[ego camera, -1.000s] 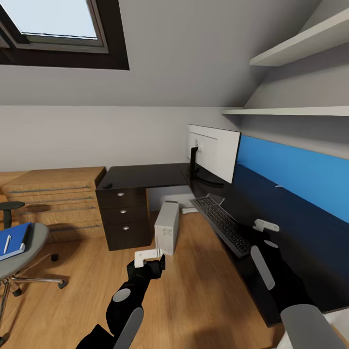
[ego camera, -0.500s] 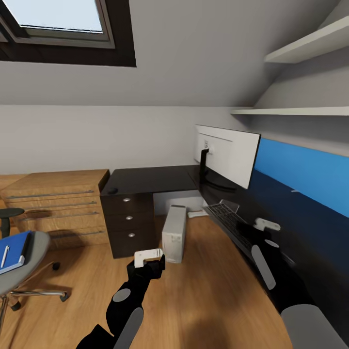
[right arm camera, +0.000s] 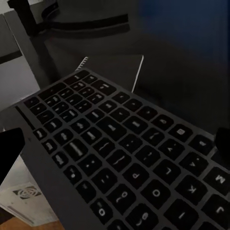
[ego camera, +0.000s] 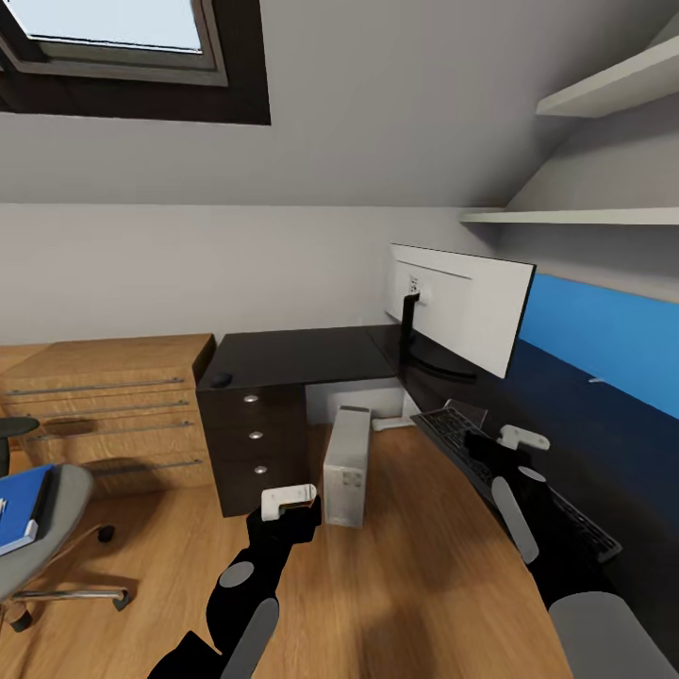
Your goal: In the bedroom, organize the workspace by keeping the computer under the desk, ensuring the monitor is on the desk, placing the keyboard on the desk next to the monitor, placing the mouse on the desk next to the keyboard, moving the folder from the swivel chair onto the desk next to the mouse, stacking the notebook on top of the folder with the pen on top of the notebook, and positioning the swivel chair next to the desk.
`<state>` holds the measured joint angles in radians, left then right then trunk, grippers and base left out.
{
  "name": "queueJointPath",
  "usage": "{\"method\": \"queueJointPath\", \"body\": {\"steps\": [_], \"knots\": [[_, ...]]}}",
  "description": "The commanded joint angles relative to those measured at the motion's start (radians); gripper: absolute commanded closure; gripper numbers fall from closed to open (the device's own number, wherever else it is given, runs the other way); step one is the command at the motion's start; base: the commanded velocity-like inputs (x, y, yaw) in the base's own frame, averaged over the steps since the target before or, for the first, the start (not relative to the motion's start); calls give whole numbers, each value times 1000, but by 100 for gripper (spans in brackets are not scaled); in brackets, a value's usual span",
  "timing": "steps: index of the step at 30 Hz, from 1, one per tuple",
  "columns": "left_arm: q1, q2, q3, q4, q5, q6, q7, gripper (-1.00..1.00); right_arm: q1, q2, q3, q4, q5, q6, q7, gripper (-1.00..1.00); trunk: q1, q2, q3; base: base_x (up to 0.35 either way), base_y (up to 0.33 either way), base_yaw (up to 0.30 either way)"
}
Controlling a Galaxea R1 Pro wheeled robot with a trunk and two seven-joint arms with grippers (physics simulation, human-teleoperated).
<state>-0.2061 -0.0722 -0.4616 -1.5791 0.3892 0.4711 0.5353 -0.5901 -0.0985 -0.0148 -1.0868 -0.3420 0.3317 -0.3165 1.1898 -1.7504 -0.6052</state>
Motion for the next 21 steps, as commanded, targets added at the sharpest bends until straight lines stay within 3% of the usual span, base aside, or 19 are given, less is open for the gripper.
{"method": "queueJointPath", "body": {"steps": [1, 4, 7, 10, 12, 17, 21], "knots": [[-1, 0, -2, -1, 10, 2, 9, -100, -1, -4, -13, 0, -9, 4, -6, -100, 0, -1, -1, 31, 9, 0], [-1, 0, -2, -1, 10, 3, 9, -100, -1, -15, -53, 2, -9, 6, -5, -100, 0, -1, -1, 20, 6, 0], [-1, 0, -2, -1, 10, 3, 9, -100, -1, -29, -134, 4, -9, 12, -3, -100, 0, -1, -1, 8, 2, 0], [-1, 0, -2, 1, 11, 3, 9, -100, -1, -39, -172, 23, -7, 21, -1, -100, 0, -1, -1, 3, 1, 0], [-1, 0, -2, 1, 11, 3, 9, -100, -2, -50, -182, 42, -7, 24, 0, -100, 0, -1, -1, 2, 0, 0], [-1, 0, -2, 2, 10, 3, 8, -100, -10, -119, -199, 173, -12, 30, 2, -100, 0, -1, -1, 0, 0, 0], [-1, 0, -3, 2, 10, 3, 8, -100, -18, -125, -200, 204, -12, 30, 2, -100, 0, -1, -1, 0, 0, 0]]}}
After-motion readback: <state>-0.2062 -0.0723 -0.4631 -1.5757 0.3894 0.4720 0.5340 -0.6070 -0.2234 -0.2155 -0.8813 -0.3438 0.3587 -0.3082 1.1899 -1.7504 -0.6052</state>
